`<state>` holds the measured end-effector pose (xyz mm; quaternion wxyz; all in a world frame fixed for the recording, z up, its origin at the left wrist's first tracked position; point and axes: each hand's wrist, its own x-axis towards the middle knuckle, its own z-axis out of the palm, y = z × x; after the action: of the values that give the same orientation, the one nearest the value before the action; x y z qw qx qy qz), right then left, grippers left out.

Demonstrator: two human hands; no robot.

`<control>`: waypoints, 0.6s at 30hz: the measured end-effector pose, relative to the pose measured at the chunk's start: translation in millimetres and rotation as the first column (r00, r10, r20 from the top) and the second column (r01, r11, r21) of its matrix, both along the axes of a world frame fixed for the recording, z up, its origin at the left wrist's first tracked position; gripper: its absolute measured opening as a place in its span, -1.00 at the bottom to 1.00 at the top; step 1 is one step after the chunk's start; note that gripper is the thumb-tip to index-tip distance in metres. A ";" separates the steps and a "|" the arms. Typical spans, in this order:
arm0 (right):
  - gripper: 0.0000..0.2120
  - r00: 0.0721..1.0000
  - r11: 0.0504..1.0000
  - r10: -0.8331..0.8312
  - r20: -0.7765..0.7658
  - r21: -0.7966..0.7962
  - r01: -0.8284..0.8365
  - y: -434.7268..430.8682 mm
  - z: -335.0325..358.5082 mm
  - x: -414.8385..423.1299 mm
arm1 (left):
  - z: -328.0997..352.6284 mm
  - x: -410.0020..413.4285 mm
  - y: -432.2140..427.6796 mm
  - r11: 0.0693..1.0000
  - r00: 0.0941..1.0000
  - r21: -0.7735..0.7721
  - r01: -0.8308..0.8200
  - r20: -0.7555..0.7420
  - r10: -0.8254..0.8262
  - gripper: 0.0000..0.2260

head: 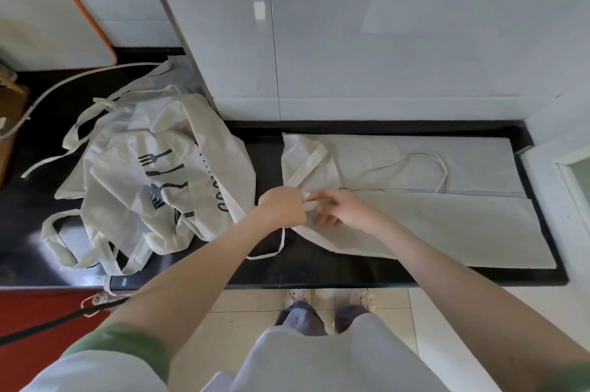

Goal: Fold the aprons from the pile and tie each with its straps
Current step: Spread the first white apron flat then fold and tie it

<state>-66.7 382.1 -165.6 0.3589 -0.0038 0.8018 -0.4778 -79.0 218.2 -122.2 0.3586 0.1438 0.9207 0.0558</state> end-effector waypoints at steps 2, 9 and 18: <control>-0.63 0.995 0.993 0.092 0.036 0.065 -0.094 0.9 1.5 -0.5 | 3.4 5.8 1.8 0.988 0.984 -0.077 0.136 0.126 -0.126 -0.92; -0.70 0.993 0.968 0.084 0.085 0.231 -0.102 4.9 -13.4 4.5 | -18.2 13.9 -7.7 0.960 0.884 -0.157 0.233 0.446 -0.141 -0.75; -0.66 0.867 0.756 0.490 -0.090 0.539 -0.371 2.1 -27.7 9.3 | -32.9 10.5 -7.7 0.976 0.896 0.202 -0.082 0.445 -0.016 -0.73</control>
<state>-57.3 384.3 -193.3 0.3544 -0.1495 0.9106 -0.1513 -68.5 210.5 -155.0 0.5401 0.1495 0.8055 0.1927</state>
